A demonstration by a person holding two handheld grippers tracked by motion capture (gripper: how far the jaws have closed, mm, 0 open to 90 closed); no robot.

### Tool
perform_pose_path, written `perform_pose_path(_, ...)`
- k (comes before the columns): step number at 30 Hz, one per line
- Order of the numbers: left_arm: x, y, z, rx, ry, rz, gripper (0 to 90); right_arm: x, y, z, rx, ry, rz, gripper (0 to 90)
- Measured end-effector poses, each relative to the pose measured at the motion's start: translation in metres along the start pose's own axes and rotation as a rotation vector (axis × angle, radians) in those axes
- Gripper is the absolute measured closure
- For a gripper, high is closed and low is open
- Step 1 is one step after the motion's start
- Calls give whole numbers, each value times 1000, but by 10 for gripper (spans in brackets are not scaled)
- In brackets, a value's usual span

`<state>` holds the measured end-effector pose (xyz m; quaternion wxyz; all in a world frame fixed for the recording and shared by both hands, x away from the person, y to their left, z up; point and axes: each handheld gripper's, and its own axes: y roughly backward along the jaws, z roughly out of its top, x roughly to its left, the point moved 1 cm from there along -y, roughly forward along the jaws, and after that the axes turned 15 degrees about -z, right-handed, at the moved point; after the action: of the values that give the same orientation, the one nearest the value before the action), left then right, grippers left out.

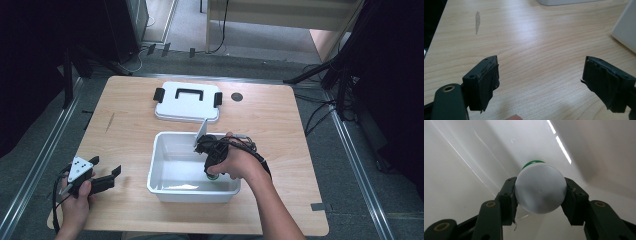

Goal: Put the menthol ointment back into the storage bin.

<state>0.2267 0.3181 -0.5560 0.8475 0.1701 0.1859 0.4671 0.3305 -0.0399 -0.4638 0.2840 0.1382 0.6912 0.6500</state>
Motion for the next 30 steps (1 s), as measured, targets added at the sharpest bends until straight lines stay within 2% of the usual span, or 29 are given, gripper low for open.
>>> perform_pose_path(4, 0, 0, 0, 2, -2, -1, 148, 3, -10, 0, 13, 23, -5, 517)
perform_pose_path(7, 0, 0, 0, 2, -3, 0, 148, 3, -12, 2, 13, 38, -35, 517)
perform_pose_path(10, 0, 0, 0, 2, -3, 0, 148, 5, -12, 2, 25, 50, -25, 516)
perform_pose_path(16, 0, 0, 0, 1, -4, 2, 148, 6, -15, 2, 55, 77, -75, 515)
perform_pose_path(30, 0, 0, 0, 2, -3, 0, 148, 7, -15, 0, 52, 95, -82, 502)
